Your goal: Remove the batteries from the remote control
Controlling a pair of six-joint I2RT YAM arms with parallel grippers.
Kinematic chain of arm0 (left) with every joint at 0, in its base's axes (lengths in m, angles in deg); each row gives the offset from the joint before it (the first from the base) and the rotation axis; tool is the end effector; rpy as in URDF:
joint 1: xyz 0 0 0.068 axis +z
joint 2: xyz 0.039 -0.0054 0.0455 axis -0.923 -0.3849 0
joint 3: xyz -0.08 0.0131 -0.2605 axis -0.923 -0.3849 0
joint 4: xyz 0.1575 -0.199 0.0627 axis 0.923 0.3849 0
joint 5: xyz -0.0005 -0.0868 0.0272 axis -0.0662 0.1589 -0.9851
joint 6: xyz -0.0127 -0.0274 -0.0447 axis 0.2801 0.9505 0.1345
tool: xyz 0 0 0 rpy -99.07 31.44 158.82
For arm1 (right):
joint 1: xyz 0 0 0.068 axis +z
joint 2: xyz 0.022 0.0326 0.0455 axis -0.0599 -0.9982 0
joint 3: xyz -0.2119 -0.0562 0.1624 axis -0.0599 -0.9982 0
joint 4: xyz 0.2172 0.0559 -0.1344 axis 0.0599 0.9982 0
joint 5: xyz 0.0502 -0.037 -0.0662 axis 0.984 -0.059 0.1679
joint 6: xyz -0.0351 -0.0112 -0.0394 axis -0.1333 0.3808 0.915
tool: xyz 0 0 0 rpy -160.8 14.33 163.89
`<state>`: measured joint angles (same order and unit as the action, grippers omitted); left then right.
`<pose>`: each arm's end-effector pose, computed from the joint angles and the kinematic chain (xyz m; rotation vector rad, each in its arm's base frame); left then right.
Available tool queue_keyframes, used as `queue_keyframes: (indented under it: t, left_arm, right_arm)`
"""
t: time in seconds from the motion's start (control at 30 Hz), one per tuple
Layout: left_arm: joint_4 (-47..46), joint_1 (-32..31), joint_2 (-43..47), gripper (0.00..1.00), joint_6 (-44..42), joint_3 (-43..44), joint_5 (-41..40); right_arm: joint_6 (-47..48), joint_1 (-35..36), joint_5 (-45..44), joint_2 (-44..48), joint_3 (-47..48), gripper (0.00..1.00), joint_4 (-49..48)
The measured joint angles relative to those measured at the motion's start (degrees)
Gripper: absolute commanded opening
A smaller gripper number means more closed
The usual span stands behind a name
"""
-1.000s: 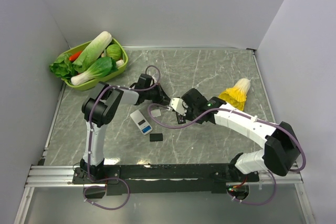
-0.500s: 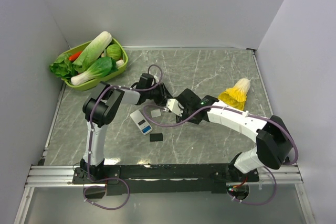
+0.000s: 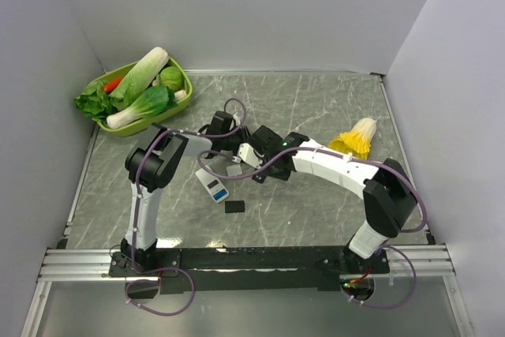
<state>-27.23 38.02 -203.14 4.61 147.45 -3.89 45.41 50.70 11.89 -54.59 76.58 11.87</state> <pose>0.3669 -0.2295 0.1057 -0.2227 2.5282 -1.4019 0.2197 0.2286 0.2298 -1.7388 2.1590 -0.1759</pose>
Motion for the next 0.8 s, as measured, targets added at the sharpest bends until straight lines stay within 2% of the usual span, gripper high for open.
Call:
queue_keyframes:
  t: [0.2,0.37,0.8]
  left_arm:
    - [1.3,-0.5,0.0,0.20,0.0,0.0,0.0]
    - [3.1,-0.7,1.5,0.01,-0.2,-0.6,-1.2]
    - [6.8,-1.5,5.7,0.01,-1.7,-4.8,-5.2]
  right_arm:
    - [-1.7,0.0,-0.1,-2.8,3.7,0.00,3.2]
    - [-2.9,-0.2,-0.1,-4.4,5.8,0.00,5.7]
    - [-6.0,-0.9,1.0,-9.7,13.6,0.00,12.6]
